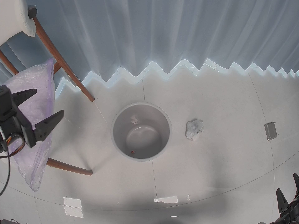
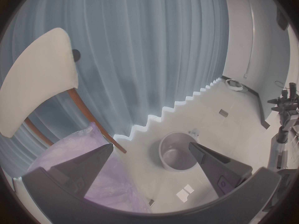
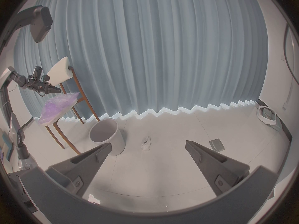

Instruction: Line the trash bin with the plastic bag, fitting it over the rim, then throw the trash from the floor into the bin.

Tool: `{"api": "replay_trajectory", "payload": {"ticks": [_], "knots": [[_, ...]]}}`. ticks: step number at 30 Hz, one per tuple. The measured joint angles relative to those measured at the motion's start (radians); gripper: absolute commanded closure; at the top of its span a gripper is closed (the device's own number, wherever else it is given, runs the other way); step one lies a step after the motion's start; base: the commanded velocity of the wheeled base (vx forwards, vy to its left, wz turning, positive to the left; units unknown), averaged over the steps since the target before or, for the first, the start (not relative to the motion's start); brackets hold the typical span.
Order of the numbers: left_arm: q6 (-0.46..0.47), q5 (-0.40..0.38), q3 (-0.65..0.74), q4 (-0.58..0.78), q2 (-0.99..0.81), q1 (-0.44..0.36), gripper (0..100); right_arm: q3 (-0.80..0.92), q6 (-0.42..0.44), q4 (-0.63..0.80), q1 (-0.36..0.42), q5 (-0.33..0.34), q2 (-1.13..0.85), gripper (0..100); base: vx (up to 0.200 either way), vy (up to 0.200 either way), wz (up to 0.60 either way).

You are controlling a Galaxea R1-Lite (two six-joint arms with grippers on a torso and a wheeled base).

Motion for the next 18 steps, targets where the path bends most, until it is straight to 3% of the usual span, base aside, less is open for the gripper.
{"api": "replay_trajectory", "payload": {"ticks": [3,9,18], "knots": [[0.004,0.156,-0.044,0.021,0.070,-0.094,0,0.000,0.000,0.000,0.000,0.000,0.000,0,0.000,0.000,0.00],[0.020,0.373,-0.116,0.070,0.184,-0.170,0,0.000,0.000,0.000,0.000,0.000,0.000,0,0.000,0.000,0.00],[0.107,0.470,-0.139,0.189,0.256,-0.069,0,0.000,0.000,0.000,0.000,0.000,0.000,0,0.000,0.000,0.00]]}}
